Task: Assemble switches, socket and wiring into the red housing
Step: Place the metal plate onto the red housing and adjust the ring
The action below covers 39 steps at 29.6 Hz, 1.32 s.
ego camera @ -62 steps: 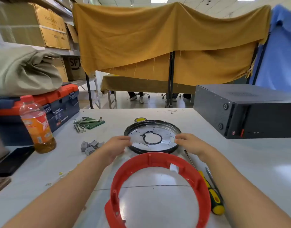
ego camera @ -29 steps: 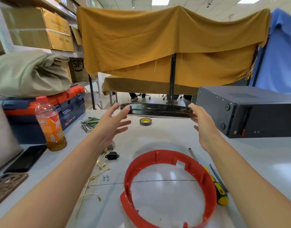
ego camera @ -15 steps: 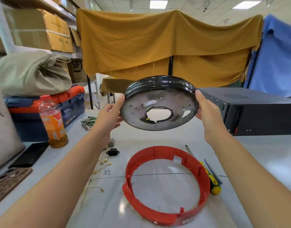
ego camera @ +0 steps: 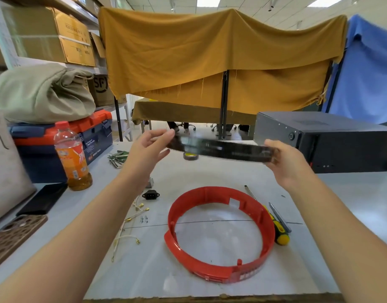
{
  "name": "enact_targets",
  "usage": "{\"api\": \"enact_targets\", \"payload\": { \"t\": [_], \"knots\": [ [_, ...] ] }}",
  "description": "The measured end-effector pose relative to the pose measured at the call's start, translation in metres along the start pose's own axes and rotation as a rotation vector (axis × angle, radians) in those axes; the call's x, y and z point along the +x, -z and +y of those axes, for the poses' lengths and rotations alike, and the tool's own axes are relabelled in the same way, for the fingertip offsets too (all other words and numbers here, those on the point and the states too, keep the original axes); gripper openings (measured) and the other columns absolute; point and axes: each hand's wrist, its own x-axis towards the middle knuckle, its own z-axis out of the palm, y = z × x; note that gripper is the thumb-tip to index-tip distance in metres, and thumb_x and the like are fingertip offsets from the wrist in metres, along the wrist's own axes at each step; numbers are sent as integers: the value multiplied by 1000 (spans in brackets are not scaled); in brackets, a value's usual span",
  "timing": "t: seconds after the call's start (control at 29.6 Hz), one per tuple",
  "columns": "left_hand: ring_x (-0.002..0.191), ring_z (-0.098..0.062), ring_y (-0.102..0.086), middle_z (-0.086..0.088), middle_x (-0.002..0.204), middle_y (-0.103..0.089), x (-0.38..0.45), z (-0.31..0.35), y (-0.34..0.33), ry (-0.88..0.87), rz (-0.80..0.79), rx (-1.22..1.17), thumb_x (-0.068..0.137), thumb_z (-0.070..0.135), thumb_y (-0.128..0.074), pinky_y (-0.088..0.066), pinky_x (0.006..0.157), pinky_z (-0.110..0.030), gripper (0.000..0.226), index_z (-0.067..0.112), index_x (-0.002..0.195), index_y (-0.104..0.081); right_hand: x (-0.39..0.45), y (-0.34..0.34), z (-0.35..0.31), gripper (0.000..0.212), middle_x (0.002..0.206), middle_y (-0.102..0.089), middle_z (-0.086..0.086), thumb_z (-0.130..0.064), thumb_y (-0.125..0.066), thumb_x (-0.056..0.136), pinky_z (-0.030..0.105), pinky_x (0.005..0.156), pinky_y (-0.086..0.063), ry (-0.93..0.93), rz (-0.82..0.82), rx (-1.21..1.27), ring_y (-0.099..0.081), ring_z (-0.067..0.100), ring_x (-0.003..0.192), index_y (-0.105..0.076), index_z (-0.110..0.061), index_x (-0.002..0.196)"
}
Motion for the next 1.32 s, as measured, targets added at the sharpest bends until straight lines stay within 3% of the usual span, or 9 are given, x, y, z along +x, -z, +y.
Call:
{"api": "enact_targets", "payload": {
  "t": [0.2, 0.27, 0.34, 0.51, 0.64, 0.78, 0.98, 1.11, 1.32],
  "knots": [
    [95, -12, -68, 2, 104, -71, -13, -19, 3, 121, 28, -112, 83, 2, -61, -55, 69, -19, 31, 16, 111, -61, -8, 15, 8, 23, 69, -51, 7, 6, -48, 77, 29, 63, -37, 10, 20, -214, -48, 19, 67, -60, -7, 63],
    [95, -12, -67, 3, 105, -70, -15, -23, 5, 150, 34, -127, 82, -3, -58, -54, 67, -21, 36, 16, 112, -60, -9, 21, 13, 17, 77, -58, 10, 6, -51, 78, 31, 67, -42, -5, 15, -295, -53, 22, 73, -65, -4, 78],
    [97, -16, -66, 1, 108, -69, -18, -27, 7, 187, 46, -121, 81, -4, -57, -53, 68, -24, 38, 16, 112, -59, -10, 28, 19, 19, 89, -62, 10, 2, -56, 81, 32, 72, -47, -6, 18, -373, -58, 24, 82, -65, -5, 97],
    [91, -19, -65, -8, 110, -67, -27, -32, 10, 261, -5, -108, 82, -2, -59, -53, 64, -23, 32, 17, 108, -60, -13, 37, 23, 16, 78, -64, 1, -3, -60, 84, 24, 55, -47, -6, -39, -587, -59, 16, 68, -64, -18, 81],
    [96, -15, -69, -1, 107, -72, -34, -34, 16, 281, -125, -159, 89, 13, -59, -55, 67, -20, 27, 18, 116, -57, -11, 42, 25, 12, 77, -63, 7, 1, -62, 83, 22, 48, -43, -18, -18, -581, -56, 18, 64, -67, -8, 88],
    [86, -15, -71, -10, 106, -70, -43, -46, 28, 373, -131, 144, 92, 15, -57, -56, 65, -20, 21, 9, 111, -63, -9, 48, 28, 17, 84, -63, 10, 0, -62, 82, 26, 54, -44, -15, -15, -588, -56, 21, 70, -68, -5, 97],
    [64, -18, -70, -9, 85, -74, -54, -58, 33, 533, -426, 513, 82, 13, -69, -52, 55, -18, 11, 7, 90, -74, -11, 53, 30, 22, 66, -63, 5, 3, -60, 83, 26, 54, -49, 5, -30, -555, -55, 19, 59, -68, -12, 69],
    [53, -17, -66, -10, 77, -74, -46, -65, 31, 520, -328, 506, 83, 7, -66, -52, 51, -20, 11, 6, 90, -74, -10, 53, 34, 43, 54, -65, -8, 2, -61, 83, 30, 64, -49, -1, -43, -548, -58, 16, 59, -68, -23, 49],
    [53, -17, -63, -11, 80, -73, -38, -75, 36, 534, -295, 403, 83, 5, -63, -56, 55, -23, 14, 7, 93, -73, -8, 52, 41, 43, 58, -70, -10, -1, -60, 85, 30, 68, -51, 33, -124, -585, -62, 14, 63, -72, -28, 54]
  ]
}}
